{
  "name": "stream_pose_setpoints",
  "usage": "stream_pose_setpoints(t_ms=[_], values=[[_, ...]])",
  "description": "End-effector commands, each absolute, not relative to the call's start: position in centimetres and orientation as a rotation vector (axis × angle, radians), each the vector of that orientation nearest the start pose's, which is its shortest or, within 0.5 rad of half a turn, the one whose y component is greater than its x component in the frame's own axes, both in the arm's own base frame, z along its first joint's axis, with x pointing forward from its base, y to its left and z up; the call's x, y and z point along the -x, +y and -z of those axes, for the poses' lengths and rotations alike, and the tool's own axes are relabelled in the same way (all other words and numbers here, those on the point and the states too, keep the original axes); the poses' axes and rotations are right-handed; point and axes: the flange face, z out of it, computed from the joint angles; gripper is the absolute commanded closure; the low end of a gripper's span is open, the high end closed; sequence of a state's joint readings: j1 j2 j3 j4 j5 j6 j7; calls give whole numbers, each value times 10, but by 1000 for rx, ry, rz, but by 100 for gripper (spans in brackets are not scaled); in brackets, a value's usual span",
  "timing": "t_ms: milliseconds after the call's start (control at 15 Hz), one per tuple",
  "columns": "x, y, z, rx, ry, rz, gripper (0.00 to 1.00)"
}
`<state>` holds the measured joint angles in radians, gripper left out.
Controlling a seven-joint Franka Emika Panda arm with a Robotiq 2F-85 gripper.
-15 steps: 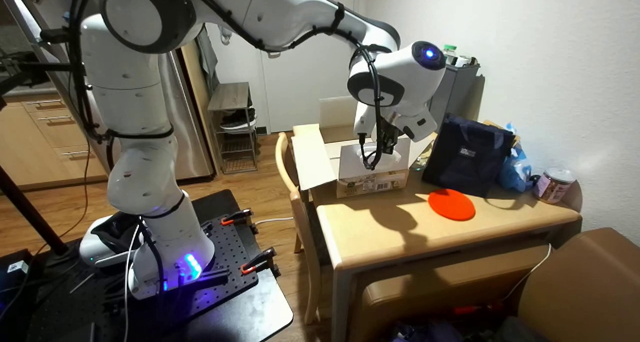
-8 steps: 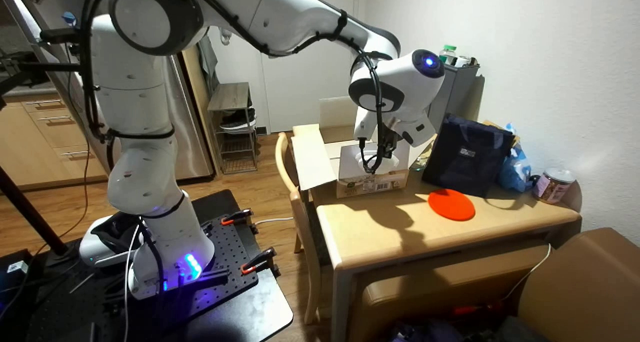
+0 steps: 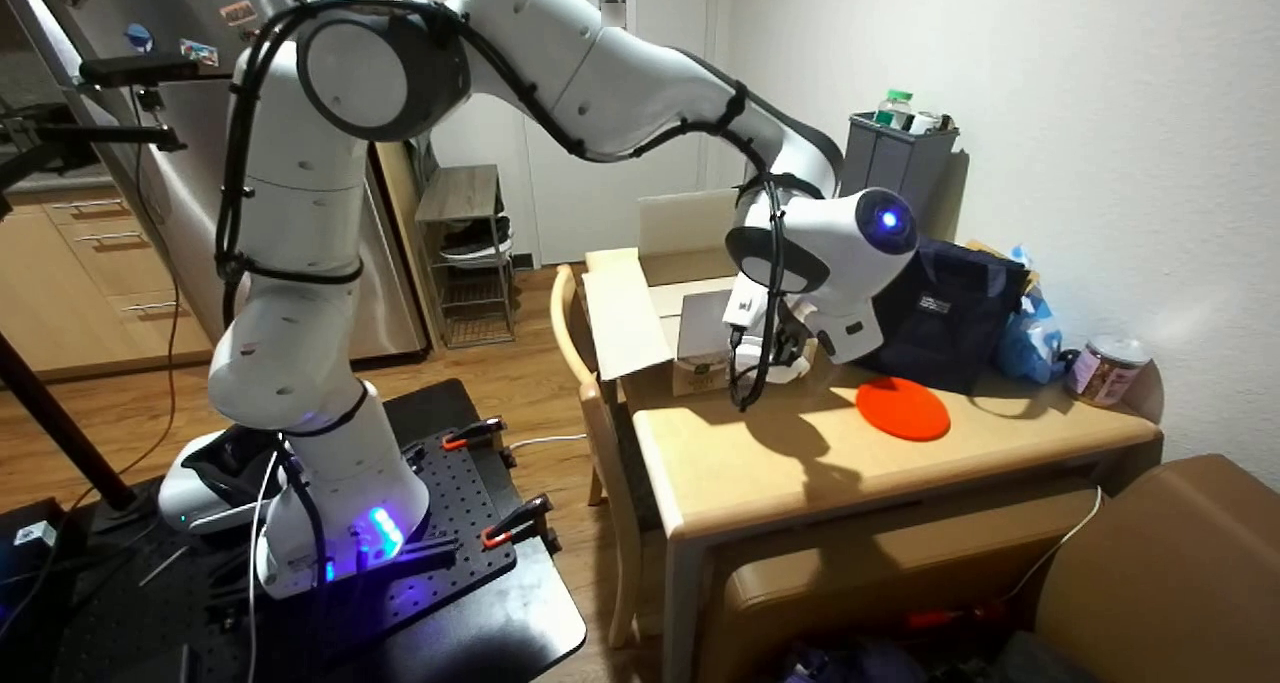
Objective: Put the thing in the box on the table
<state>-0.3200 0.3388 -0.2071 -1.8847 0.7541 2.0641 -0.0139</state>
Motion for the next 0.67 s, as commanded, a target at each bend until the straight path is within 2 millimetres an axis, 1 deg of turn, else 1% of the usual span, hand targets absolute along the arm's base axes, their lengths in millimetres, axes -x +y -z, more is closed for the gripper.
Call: stream_pose_setpoints(t_ms=[0, 200, 333, 467, 600], values=[[-543, -304, -318, 2198, 1210, 49, 99], [-530, -323, -309, 2162, 1234, 59, 99], [-526, -327, -305, 2149, 1210, 79, 99], [-529, -322, -301, 2140, 1171, 107, 99], [-537, -310, -292, 2156, 1117, 134, 99]])
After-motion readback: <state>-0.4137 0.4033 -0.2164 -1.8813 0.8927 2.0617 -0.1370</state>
